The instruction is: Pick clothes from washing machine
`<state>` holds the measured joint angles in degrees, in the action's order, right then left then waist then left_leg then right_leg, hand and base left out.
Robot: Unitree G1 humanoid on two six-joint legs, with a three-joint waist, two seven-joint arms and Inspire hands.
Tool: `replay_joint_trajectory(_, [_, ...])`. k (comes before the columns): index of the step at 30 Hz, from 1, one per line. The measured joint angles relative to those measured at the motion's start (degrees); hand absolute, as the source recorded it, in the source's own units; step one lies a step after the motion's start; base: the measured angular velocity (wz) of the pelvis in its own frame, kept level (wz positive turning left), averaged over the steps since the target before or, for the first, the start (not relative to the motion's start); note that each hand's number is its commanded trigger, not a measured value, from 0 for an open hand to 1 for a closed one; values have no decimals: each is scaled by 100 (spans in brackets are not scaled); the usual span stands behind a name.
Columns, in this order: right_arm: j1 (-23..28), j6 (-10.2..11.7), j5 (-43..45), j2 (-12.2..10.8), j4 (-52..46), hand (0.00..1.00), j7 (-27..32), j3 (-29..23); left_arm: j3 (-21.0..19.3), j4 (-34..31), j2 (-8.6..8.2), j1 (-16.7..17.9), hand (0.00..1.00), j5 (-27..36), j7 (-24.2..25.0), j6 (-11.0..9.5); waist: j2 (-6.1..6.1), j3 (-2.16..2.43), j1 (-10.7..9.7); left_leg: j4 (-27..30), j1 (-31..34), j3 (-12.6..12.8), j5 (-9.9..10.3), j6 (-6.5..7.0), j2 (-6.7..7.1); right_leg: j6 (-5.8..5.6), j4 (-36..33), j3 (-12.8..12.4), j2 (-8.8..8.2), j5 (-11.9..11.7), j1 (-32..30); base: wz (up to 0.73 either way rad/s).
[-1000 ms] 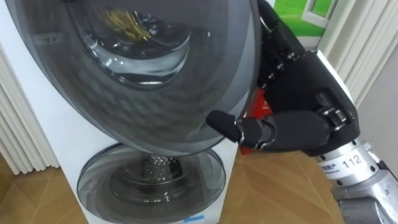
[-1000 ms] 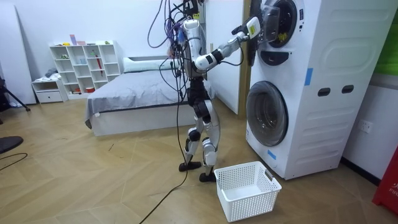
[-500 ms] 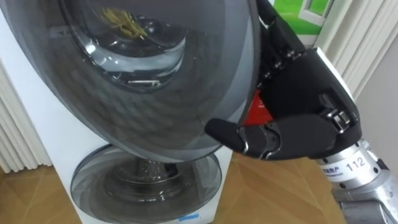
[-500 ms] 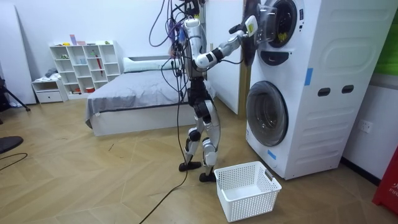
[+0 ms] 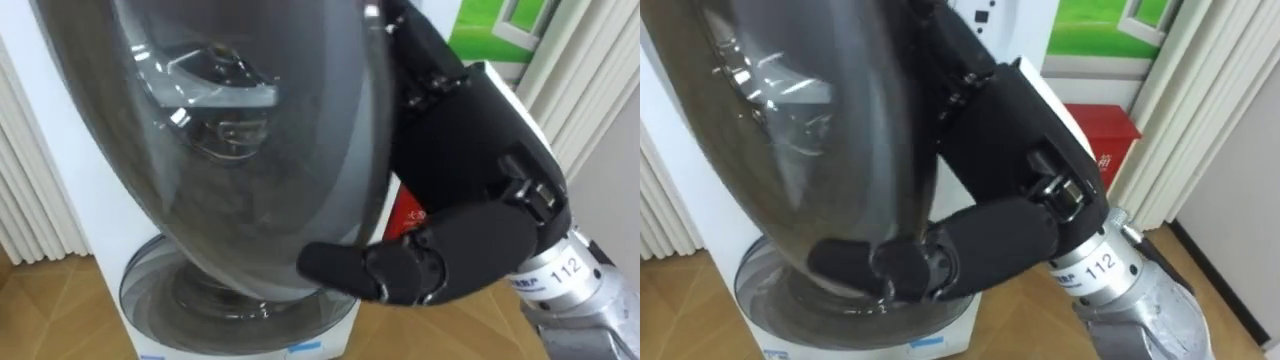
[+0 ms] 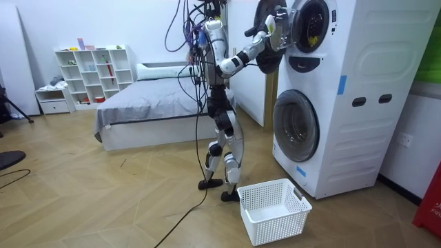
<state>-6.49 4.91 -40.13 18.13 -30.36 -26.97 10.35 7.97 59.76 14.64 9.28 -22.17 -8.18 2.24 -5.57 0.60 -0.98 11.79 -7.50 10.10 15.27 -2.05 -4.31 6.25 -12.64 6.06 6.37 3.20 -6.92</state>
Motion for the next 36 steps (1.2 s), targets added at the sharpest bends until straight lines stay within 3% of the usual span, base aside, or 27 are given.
replay_joint_trajectory(10, [-418,-23,-7,11,-9,0,-288,410,-3,2,6,-11,0,12,-1,16,32,7,338,90,116,-290,-8,-13,19,-6,5,257,-96,37,27,15])
replay_joint_trajectory(15, [-489,-50,-18,9,-9,0,-379,697,-1,-1,12,-8,0,21,-1,-13,-43,-1,618,99,141,-435,-12,-2,33,-103,-2,461,-179,114,93,25])
replay_joint_trajectory(18, [-492,-68,-17,16,0,0,-432,809,0,0,8,0,0,21,-2,-23,-82,-31,644,97,202,-567,-27,32,84,-101,3,569,-246,124,88,26])
replay_joint_trajectory(23, [-498,-69,-7,5,3,0,-450,1019,4,14,34,-117,0,30,-2,-60,-80,-35,760,90,270,-651,-29,78,107,-99,-10,706,-325,143,96,16])
replay_joint_trajectory(24, [-515,-69,-7,5,9,0,-449,1048,8,15,35,-130,0,35,-3,-77,-79,-37,760,89,280,-662,-32,84,108,-83,-10,727,-341,148,96,23])
replay_joint_trajectory(26, [-589,-69,-2,-2,31,0,-450,1111,8,63,45,-180,0,132,-3,-138,-76,-44,781,68,280,-703,-34,88,117,55,-5,782,-369,100,112,17])
replay_joint_trajectory(28, [-594,-69,-1,-1,31,0,-449,1112,7,127,45,-218,0,137,-14,-148,-75,-52,810,16,263,-713,-44,104,118,51,-1,836,-383,103,124,11])
replay_joint_trajectory(31, [-596,-69,9,4,38,0,-440,1111,7,188,45,-225,0,137,-24,-184,-56,-112,860,-46,197,-735,-50,115,121,26,23,857,-384,125,183,4])
replay_joint_trajectory(36, [-598,-59,2,7,28,0,-443,1111,7,203,45,-242,0,133,-47,-233,-56,-113,860,-102,198,-804,-46,120,160,15,24,930,-400,159,185,9])
